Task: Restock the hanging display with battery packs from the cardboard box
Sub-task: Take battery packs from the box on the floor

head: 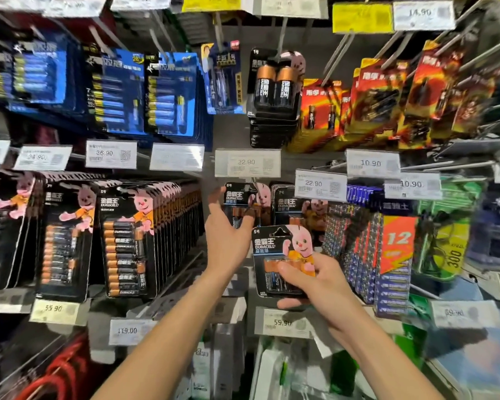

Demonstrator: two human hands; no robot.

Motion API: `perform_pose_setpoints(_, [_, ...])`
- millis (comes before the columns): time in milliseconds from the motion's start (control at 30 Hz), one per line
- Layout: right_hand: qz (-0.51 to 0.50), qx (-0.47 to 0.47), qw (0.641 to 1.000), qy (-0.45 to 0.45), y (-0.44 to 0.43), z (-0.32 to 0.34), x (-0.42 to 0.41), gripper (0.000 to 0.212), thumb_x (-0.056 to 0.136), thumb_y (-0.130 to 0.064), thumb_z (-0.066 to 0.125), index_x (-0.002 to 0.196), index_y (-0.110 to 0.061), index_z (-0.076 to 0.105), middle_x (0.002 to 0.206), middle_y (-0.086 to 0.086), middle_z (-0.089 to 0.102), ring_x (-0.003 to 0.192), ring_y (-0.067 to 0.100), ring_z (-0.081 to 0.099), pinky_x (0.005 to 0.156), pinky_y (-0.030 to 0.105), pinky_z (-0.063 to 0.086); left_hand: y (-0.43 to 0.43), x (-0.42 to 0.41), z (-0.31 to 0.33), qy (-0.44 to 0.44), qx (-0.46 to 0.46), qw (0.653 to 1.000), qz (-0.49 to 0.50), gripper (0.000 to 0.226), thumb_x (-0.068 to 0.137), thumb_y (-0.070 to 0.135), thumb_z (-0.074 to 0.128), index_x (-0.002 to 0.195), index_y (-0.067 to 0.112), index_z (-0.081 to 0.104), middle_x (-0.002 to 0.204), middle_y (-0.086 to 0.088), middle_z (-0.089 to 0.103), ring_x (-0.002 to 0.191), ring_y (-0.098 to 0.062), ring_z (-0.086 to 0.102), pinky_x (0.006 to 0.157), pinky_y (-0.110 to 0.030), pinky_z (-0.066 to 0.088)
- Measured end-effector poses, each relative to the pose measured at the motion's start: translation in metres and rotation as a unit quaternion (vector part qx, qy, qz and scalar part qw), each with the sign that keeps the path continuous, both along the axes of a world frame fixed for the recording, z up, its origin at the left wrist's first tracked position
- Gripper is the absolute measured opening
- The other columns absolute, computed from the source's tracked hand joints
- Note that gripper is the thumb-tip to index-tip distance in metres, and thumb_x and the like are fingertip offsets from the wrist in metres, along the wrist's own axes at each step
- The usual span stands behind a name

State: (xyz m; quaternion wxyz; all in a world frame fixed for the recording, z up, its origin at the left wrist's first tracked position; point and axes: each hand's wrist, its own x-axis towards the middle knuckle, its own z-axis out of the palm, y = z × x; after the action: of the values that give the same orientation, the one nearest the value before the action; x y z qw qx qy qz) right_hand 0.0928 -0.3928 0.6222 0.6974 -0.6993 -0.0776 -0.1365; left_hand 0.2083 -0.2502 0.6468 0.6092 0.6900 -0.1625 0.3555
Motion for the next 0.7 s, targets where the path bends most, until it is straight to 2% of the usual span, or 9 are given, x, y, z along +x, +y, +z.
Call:
perform_pose_setpoints(100, [0.005,0.008,1.0,0.0,-0.004,-0.002,-0.002,0.017,0.095,-0.01,0.067,0.111,-0.014,0.071,0.104,0.004,0.078,0.097,0.024,0.075,0.072,0.045,0.064,-0.004,0.005,-0.002,-0.002,0.002,1.0,0.01,0.05,0.092,0.02,0.072,0.124,0.03,0.035,0.122,0.005,0.055,0.112,-0.011,0.053,0.098,-0.029,0.041])
perform_pose_setpoints(233, [-0.007,0.006,1.0,0.006,-0.009,-0.004,-0.005,0.015,0.094,-0.01,0.068,0.109,-0.013,0.072,0.102,0.0,0.079,0.098,0.015,0.073,0.076,0.053,0.063,-0.004,0.019,-0.008,0.015,0.0,1.0,0.009,0.059,0.091,0.029,0.072,0.138,0.023,0.037,0.125,-0.002,0.059,0.117,-0.018,0.056,0.097,-0.031,0.041])
perform_pose_setpoints(300, [-0.009,0.004,1.0,0.01,-0.011,-0.006,-0.006,0.015,0.094,-0.011,0.069,0.108,-0.012,0.072,0.101,0.001,0.078,0.098,0.016,0.074,0.075,0.054,0.063,-0.004,0.022,-0.008,0.016,0.0,1.0,0.013,0.061,0.091,0.032,0.073,0.14,0.025,0.036,0.116,-0.001,0.061,0.108,-0.018,0.059,0.093,-0.033,0.045])
perform_pose_setpoints(433, [-0.013,0.011,1.0,0.016,-0.012,-0.009,-0.009,0.016,0.092,-0.014,0.071,0.107,-0.017,0.074,0.099,0.001,0.078,0.099,0.024,0.073,0.069,0.044,0.064,-0.004,0.023,-0.005,0.013,0.002,1.0,0.017,0.065,0.092,0.025,0.072,0.142,0.033,0.031,0.1,0.01,0.06,0.084,-0.013,0.064,0.078,-0.032,0.05])
perform_pose_setpoints(500, [-0.012,0.012,1.0,0.016,-0.011,-0.009,-0.01,0.017,0.092,-0.014,0.071,0.108,-0.017,0.074,0.098,0.001,0.078,0.095,0.023,0.074,0.07,0.045,0.064,-0.003,0.026,-0.005,0.016,0.012,1.0,0.022,0.064,0.093,0.029,0.072,0.139,0.037,0.028,0.098,0.007,0.063,0.082,-0.019,0.067,0.079,-0.036,0.054])
perform_pose_setpoints(600, [-0.012,0.008,1.0,0.014,-0.008,-0.009,-0.012,0.017,0.092,-0.012,0.071,0.108,-0.016,0.073,0.099,0.0,0.079,0.096,0.018,0.074,0.074,0.05,0.063,-0.003,0.032,-0.005,0.025,0.03,0.999,0.022,0.062,0.094,0.033,0.07,0.138,0.039,0.026,0.092,-0.006,0.069,0.069,-0.025,0.067,0.068,-0.043,0.057])
perform_pose_setpoints(700, [-0.011,-0.001,1.0,0.012,-0.007,-0.009,-0.014,0.017,0.093,-0.012,0.07,0.109,-0.016,0.074,0.099,-0.004,0.078,0.098,0.013,0.072,0.075,0.053,0.063,0.0,0.036,-0.005,0.023,0.043,0.999,0.024,0.062,0.095,0.033,0.069,0.139,0.039,0.026,0.104,-0.009,0.069,0.08,-0.023,0.067,0.076,-0.04,0.055])
